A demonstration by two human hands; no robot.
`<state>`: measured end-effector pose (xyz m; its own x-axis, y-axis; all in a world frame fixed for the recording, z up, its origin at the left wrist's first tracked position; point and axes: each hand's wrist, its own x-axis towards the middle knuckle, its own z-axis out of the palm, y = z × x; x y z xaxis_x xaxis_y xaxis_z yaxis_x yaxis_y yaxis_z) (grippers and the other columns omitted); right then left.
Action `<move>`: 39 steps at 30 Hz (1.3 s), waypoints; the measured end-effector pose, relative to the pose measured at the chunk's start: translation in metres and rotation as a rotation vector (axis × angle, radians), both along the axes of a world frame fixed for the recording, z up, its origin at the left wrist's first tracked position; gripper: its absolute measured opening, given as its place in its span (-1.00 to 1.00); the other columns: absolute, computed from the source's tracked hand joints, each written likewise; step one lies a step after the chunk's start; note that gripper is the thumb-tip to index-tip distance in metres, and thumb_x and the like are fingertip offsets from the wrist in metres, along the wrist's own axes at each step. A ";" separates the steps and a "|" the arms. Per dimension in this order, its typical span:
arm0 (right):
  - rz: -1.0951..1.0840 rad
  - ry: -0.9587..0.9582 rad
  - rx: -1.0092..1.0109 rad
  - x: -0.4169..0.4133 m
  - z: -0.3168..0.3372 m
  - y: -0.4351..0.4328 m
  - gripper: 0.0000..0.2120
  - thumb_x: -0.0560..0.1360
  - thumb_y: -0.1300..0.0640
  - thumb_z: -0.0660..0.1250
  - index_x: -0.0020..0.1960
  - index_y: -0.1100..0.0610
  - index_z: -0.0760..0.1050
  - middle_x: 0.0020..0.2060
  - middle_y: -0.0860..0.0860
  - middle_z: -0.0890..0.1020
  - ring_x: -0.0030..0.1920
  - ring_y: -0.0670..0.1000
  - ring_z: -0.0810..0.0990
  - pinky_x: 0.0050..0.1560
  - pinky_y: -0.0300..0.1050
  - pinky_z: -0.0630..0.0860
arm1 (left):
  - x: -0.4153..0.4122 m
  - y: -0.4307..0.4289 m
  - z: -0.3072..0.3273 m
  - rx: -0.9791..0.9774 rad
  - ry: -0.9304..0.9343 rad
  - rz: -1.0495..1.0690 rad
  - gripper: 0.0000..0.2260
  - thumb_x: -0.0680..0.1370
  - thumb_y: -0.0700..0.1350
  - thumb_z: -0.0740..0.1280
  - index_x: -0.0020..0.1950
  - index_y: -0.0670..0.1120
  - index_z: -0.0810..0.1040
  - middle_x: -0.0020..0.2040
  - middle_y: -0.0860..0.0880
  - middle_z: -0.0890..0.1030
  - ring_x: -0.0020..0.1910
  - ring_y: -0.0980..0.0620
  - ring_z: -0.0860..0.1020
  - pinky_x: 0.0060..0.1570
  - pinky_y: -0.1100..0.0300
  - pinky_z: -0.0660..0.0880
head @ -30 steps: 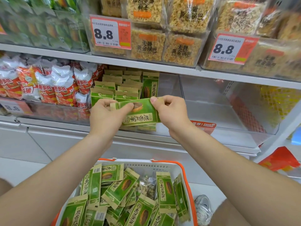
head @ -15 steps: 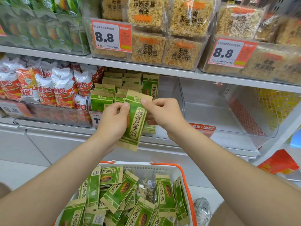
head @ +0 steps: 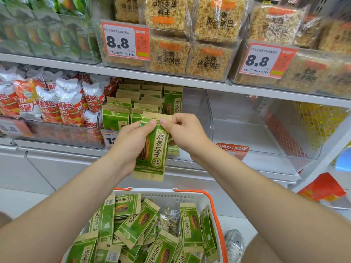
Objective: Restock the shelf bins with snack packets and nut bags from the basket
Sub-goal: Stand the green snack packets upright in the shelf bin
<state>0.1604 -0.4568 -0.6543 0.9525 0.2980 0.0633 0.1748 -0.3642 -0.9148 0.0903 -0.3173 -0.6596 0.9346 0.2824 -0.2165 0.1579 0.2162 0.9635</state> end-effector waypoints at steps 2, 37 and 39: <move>0.066 0.228 0.126 -0.003 0.003 0.000 -0.77 0.66 0.00 0.36 -0.07 0.14 0.51 -0.09 0.16 0.76 -0.19 0.01 0.71 -0.25 -0.10 0.62 | 0.000 0.001 0.002 -0.010 0.002 0.016 -0.84 0.68 -0.06 0.36 0.14 -0.09 0.70 -0.05 -0.12 0.77 -0.18 -0.03 0.73 -0.22 0.11 0.63; 0.058 0.365 -0.743 0.083 -0.019 0.021 -0.46 0.56 -0.11 0.47 0.37 0.19 0.46 0.30 0.16 0.57 0.07 0.20 0.67 0.04 0.09 0.69 | 0.008 0.010 -0.001 0.555 -0.021 0.052 -0.86 0.65 -0.17 0.31 0.08 0.04 0.62 0.03 0.07 0.62 0.06 0.08 0.58 -0.01 0.18 0.48; 0.033 0.433 -0.650 0.085 -0.022 0.027 -0.57 0.57 0.00 0.48 0.32 0.19 0.50 0.23 0.17 0.59 0.00 0.17 0.66 -0.04 0.07 0.70 | 0.009 0.010 -0.001 0.557 -0.025 0.054 -0.86 0.65 -0.17 0.31 0.05 0.04 0.63 0.01 0.06 0.63 0.05 0.07 0.58 -0.02 0.17 0.48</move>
<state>0.2457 -0.4300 -0.6763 0.8425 0.1762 -0.5091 -0.1295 -0.8510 -0.5090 0.0988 -0.3077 -0.6608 0.9186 0.3953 0.0007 0.1368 -0.3196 0.9376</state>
